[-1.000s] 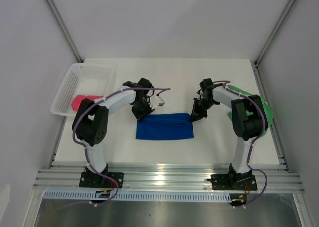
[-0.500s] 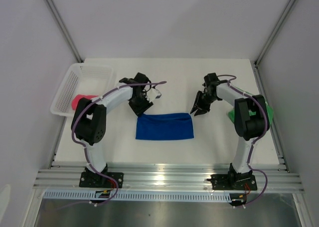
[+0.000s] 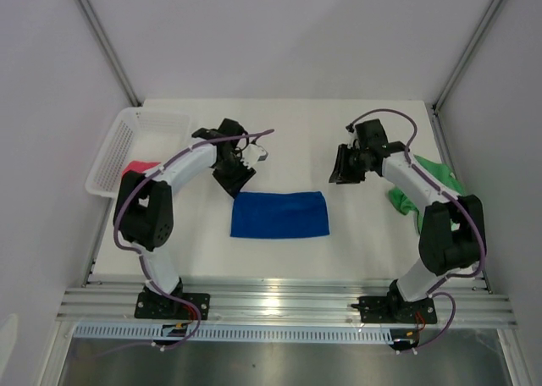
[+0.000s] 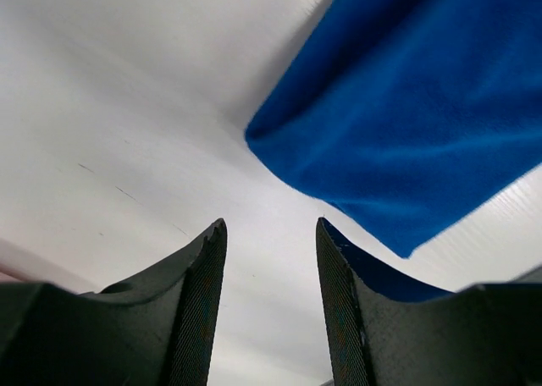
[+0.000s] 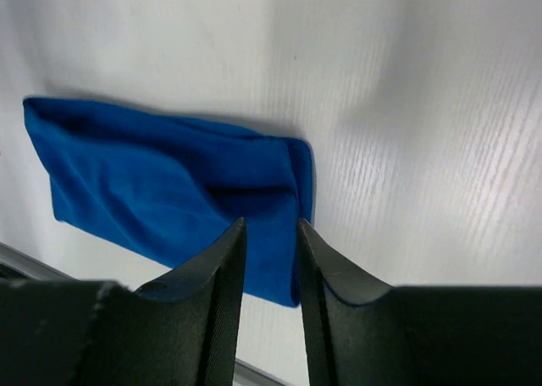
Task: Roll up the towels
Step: Fold the towel
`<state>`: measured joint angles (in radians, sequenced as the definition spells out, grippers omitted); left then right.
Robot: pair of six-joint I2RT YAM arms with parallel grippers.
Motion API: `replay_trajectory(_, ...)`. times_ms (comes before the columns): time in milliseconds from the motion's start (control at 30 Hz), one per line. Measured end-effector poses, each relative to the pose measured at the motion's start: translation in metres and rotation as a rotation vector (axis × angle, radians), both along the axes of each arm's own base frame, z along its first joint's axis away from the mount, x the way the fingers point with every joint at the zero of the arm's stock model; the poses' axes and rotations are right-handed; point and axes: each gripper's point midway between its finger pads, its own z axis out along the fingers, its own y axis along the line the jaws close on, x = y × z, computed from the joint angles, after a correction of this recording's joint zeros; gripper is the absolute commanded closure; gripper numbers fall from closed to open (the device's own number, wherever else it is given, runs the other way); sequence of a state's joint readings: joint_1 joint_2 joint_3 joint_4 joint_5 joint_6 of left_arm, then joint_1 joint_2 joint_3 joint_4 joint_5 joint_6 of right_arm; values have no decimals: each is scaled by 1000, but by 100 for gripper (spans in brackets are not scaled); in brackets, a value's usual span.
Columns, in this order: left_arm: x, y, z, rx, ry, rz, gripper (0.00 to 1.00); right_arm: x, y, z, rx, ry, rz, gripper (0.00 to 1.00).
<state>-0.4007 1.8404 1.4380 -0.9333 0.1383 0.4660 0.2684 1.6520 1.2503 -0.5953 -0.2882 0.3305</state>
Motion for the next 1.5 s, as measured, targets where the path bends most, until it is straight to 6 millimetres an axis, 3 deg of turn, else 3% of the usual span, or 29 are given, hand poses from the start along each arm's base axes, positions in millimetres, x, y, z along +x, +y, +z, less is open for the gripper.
replay_trajectory(200,-18,-1,23,-58,-23,-17,48,-30,13,10,8,-76,103,82)
replay_trajectory(267,-22,0,25,-64,-30,-30,48,-40,27,4,25,-75,151,93)
replay_trajectory(367,-27,1,19,-57,-19,-61,49,-57,47,-10,49,-29,212,100)
replay_trajectory(633,-36,-14,2,-22,-1,-167,48,-69,82,-35,77,23,292,100)
replay_trajectory(900,1,-15,-23,-2,17,-41,48,-62,81,-55,60,59,255,100)
replay_trajectory(1000,7,-12,-27,-6,25,1,47,-53,73,-56,43,51,221,95)
replay_trajectory(1233,10,-15,-30,-15,24,21,46,-34,52,-49,-16,-12,201,63)
replay_trajectory(1400,14,-18,-36,-20,27,24,46,-31,36,-48,-85,-35,204,56)
replay_trajectory(1500,13,-19,-42,-21,45,23,52,-31,31,-49,-105,-37,213,56)
